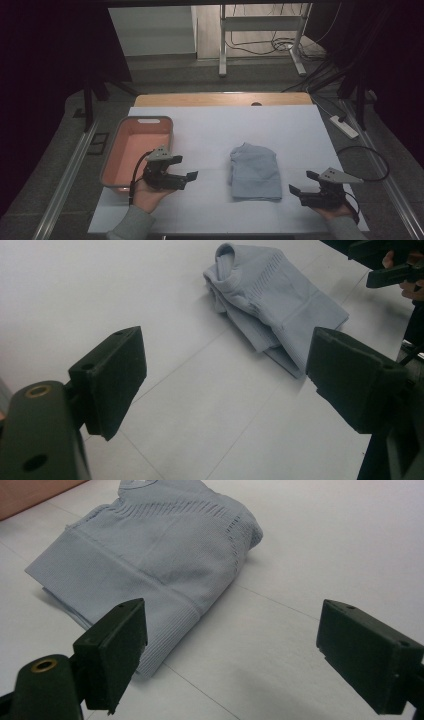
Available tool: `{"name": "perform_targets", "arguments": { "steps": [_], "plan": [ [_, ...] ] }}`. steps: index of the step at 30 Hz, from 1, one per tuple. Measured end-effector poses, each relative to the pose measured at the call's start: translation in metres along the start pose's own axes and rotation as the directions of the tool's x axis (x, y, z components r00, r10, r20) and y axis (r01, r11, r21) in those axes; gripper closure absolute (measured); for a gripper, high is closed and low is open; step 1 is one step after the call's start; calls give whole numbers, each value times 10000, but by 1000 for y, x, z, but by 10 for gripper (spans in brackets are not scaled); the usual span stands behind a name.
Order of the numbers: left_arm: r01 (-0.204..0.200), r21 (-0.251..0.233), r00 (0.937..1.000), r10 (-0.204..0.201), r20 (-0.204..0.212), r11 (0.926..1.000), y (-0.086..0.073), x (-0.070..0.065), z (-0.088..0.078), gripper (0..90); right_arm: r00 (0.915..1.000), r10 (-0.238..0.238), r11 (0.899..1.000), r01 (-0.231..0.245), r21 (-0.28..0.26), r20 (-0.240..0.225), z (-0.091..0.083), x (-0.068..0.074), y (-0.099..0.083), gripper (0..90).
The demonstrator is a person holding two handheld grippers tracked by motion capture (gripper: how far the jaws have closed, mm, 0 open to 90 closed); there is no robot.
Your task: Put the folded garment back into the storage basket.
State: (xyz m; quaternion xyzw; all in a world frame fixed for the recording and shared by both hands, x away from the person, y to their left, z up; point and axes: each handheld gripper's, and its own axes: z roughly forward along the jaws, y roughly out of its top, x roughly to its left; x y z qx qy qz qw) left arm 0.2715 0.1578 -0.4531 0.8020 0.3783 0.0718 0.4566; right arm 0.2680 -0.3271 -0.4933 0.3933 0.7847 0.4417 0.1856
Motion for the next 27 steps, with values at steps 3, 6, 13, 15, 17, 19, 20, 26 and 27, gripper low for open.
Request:
{"name": "perform_targets", "arguments": {
  "steps": [3, 6, 13, 15, 17, 19, 20, 26, 27],
  "plan": [
    [-11, 47, 10000, 11, 41, 10000, 1, -1, 3, 159, 10000, -7, 10000, 7, -9, -3, 0, 0, 0, 134],
    [-18, 79, 10000, 17, 64, 10000, 2, -1, 5, 158, 10000, -10, 10000, 10, -3, -3, 0, 0, 0, 134],
    [-27, 125, 9999, 25, 159, 9999, 7, -3, 11, 158, 10000, -23, 10000, 23, 4, 2, 0, 0, 0, 134],
    [-43, 134, 9998, 41, 193, 9999, 8, -4, 13, 158, 10000, -24, 10000, 24, 3, 5, 0, 0, 0, 134],
    [-78, 130, 9998, 75, 207, 9999, 9, -5, 15, 158, 10000, -12, 10000, 12, 1, 1, 0, 0, 0, 135],
    [-109, 142, 9997, 106, 221, 9998, 10, -6, 17, 158, 10000, -12, 10000, 12, 5, -1, 0, 0, 0, 134],
    [-111, 154, 9996, 108, 242, 9998, 11, -6, 18, 158, 10000, -11, 10000, 11, 5, -2, 0, 0, 0, 134],
    [-125, 244, 9994, 116, 330, 9996, 13, -7, 24, 157, 10000, -2, 10000, 2, 9, -13, 0, 0, 0, 134],
    [-121, 262, 9993, 112, 346, 9996, 13, -7, 25, 156, 10000, 0, 10000, 0, 12, -14, 0, 0, 0, 134]
  ]
}}
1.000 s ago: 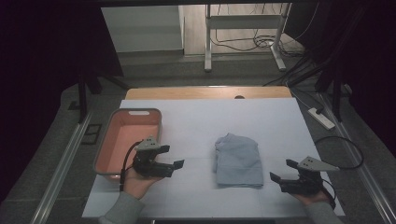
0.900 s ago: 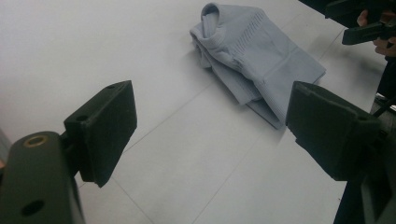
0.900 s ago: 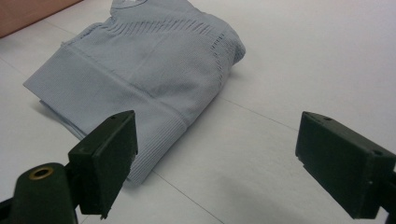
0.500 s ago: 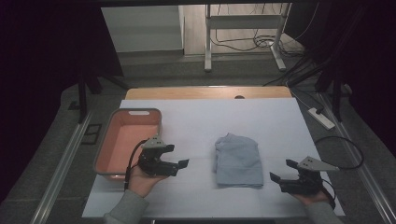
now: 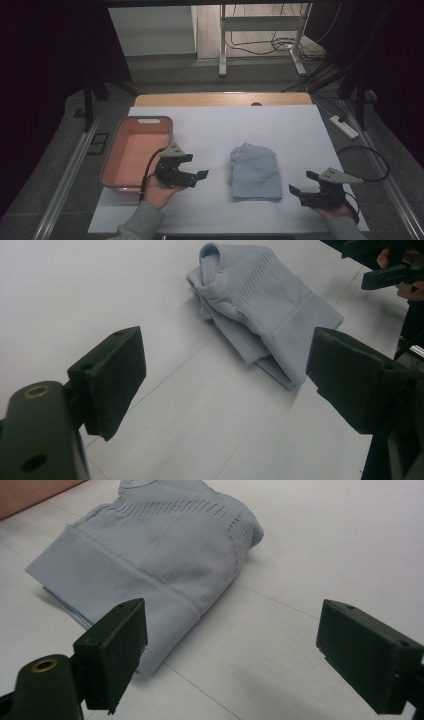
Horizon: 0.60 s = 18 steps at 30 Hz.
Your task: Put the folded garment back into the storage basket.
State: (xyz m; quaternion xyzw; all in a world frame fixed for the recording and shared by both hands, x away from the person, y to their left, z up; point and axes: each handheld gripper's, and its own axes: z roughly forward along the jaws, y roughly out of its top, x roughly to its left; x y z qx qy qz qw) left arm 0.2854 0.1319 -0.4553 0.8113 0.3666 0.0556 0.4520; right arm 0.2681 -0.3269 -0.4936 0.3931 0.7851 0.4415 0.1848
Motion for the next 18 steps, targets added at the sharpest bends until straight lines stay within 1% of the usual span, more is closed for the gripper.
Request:
{"name": "perform_targets", "arguments": {
  "steps": [18],
  "plan": [
    [41, 174, 9999, -43, 155, 9998, 5, 1, 13, 153, 10000, 24, 10000, -24, 32, -36, 1, 0, 0, 134]
  ]
}}
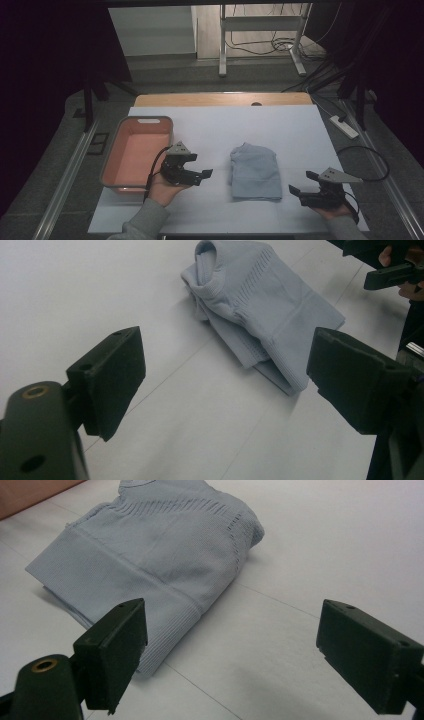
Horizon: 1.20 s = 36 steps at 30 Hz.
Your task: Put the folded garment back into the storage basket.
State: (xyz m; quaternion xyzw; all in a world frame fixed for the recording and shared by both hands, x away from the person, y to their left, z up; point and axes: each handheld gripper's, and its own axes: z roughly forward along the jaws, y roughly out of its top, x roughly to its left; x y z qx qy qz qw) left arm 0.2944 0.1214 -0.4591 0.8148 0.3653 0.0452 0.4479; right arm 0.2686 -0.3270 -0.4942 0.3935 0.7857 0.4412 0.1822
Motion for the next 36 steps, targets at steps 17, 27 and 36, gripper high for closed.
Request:
{"name": "perform_targets", "arguments": {
  "steps": [17, 27, 36],
  "plan": [
    [-134, 205, 9998, 131, 123, 9997, 6, -4, 14, 149, 10000, -33, 10000, 33, 24, -22, 0, 0, 0, 134],
    [-182, 304, 9995, 174, 253, 9994, 11, -6, 24, 148, 10000, -45, 10000, 45, 28, -23, 1, 1, 0, 134],
    [-263, 391, 9991, 250, 338, 9989, 15, -9, 33, 148, 10000, -50, 10000, 50, 23, -31, 1, 1, 0, 134]
  ]
}}
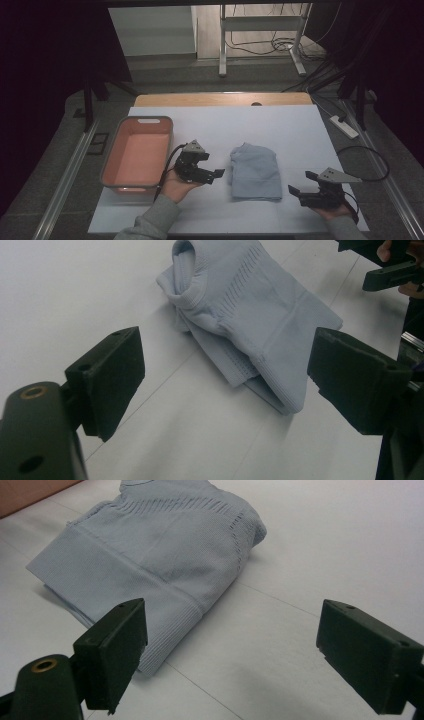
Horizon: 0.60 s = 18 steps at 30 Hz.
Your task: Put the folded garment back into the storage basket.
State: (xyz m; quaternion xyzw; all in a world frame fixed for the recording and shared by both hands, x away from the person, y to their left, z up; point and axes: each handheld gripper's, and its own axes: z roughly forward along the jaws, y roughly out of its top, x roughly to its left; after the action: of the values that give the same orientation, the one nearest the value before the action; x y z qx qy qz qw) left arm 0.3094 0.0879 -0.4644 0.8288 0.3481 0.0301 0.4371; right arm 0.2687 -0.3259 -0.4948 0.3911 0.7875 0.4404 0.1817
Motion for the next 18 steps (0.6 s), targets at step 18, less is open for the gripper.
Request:
{"name": "perform_targets", "arguments": {
  "steps": [18],
  "plan": [
    [-144, 171, 9998, 141, 168, 9998, 8, -4, 15, 147, 10000, -28, 10000, 28, 33, -1, 0, 0, 0, 135]
  ]
}}
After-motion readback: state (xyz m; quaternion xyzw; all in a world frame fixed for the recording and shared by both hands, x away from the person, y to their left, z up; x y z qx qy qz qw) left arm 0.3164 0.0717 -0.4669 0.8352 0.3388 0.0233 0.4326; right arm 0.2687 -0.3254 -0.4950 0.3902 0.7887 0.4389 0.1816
